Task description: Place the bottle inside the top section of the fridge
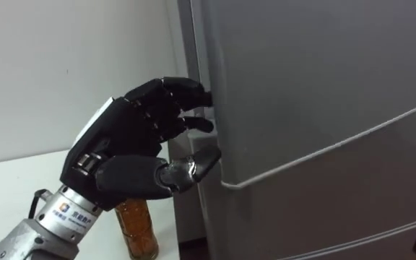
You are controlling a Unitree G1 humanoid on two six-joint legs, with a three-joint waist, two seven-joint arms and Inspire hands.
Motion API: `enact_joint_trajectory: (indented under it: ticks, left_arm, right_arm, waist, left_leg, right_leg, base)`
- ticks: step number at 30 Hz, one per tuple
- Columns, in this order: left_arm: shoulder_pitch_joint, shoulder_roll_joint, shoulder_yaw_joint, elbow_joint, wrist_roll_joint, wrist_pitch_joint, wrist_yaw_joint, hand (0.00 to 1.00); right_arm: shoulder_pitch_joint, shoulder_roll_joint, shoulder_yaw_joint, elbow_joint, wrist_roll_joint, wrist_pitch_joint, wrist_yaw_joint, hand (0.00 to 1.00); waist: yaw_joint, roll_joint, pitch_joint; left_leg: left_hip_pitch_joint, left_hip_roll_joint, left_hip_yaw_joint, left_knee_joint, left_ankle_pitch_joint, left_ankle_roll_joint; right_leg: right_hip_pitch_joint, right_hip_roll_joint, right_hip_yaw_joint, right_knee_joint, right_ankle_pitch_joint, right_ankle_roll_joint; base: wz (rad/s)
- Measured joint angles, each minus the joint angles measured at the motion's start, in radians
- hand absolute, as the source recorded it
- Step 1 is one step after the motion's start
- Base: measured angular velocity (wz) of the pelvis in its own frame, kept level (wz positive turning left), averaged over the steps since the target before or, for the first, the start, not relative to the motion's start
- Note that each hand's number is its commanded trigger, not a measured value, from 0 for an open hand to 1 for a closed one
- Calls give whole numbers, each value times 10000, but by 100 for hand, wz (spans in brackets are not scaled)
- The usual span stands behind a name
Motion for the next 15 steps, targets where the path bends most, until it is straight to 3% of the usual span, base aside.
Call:
enact_joint_trajectory:
  ticks: [9, 15]
  left_arm:
    - [0, 87, -700, 23, 31, 200, -630, 53]
    - [0, 222, -786, 40, 7, 199, -807, 51]
  right_arm:
    - [-68, 38, 83, 0, 178, 2, -31, 0]
    - [-83, 32, 306, -13, 342, -2, -44, 0]
  waist:
    - [-276, 18, -10]
    - [-278, -55, 38]
  left_leg:
    - [15, 10, 24, 1, 3, -4]
    - [17, 10, 24, 2, 3, -4]
  right_leg:
    - [5, 13, 83, -18, 0, -3]
    - [4, 10, 85, -16, 0, -3]
  base:
    - [-1]
    - [0]
